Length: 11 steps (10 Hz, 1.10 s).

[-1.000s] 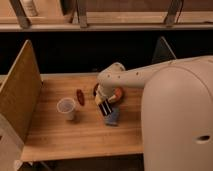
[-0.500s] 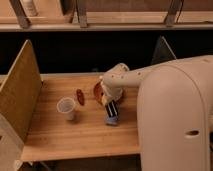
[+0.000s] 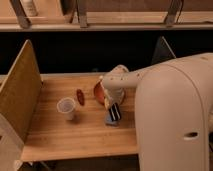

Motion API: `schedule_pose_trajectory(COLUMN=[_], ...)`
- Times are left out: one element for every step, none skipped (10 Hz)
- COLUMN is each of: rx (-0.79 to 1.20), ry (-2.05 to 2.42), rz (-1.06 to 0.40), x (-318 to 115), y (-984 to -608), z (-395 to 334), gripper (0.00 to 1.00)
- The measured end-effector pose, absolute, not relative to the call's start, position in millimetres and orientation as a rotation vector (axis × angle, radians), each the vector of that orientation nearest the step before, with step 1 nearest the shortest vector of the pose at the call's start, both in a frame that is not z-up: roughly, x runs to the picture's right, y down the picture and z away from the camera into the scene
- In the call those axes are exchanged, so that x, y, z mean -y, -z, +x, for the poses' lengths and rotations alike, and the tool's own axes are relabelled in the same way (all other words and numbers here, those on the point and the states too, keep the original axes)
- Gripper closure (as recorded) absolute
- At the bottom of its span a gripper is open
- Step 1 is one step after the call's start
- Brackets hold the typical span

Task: Place the eraser on the white sponge

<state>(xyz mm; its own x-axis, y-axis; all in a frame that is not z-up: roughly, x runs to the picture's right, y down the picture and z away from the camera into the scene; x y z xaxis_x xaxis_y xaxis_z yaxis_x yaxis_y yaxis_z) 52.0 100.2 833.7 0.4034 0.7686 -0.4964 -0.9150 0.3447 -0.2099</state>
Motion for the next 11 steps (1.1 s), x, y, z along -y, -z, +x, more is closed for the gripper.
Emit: schedule_pose_trajectory(rx=[-0.356, -0.378, -0.387, -0.387, -0.386, -0.386, -0.384, -0.383, -0.379, -0.389, -0.4], ry=[-1.116, -1.115, -1.115, -1.116, -1.115, -1.115, -1.112, -1.092, -1.064, -1.044, -1.042], rz=[-0.499, -0.5, -0.5, -0.499, -0.5, -0.499, -0.499, -0.496, -0.497, -0.505, -0.512], x=[-105, -110, -111, -111, -111, -111, -110, -109, -109, -111, -113], y=[-830, -827, -825, -825, -825, -825, -825, -825, -827, -829, -830], z=[56, 61, 64, 64, 63, 63, 63, 60, 52, 50, 52], gripper=[1.0, 1.0, 1.0, 1.0, 1.0, 1.0, 1.0, 1.0, 1.0, 1.0, 1.0])
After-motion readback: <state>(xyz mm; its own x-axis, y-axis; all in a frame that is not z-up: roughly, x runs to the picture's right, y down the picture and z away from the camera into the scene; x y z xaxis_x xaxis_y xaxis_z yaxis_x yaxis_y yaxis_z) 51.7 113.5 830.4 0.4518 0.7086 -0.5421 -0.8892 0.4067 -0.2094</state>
